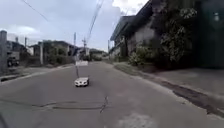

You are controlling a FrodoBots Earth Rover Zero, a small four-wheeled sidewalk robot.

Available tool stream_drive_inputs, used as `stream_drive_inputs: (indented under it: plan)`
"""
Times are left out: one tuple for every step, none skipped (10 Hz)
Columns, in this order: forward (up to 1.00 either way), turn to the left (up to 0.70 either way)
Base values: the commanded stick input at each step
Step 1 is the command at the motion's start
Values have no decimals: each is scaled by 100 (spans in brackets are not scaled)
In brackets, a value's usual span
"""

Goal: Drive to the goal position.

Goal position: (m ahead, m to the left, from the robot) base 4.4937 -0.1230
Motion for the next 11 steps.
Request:
stream_drive_inputs:
  plan:
    - [100, 40]
    - [100, 40]
    - [100, 36]
    - [100, 8]
    - [100, 0]
    - [100, 0]
    - [100, 0]
    - [100, 0]
    - [100, 0]
    - [100, 0]
    - [100, 0]
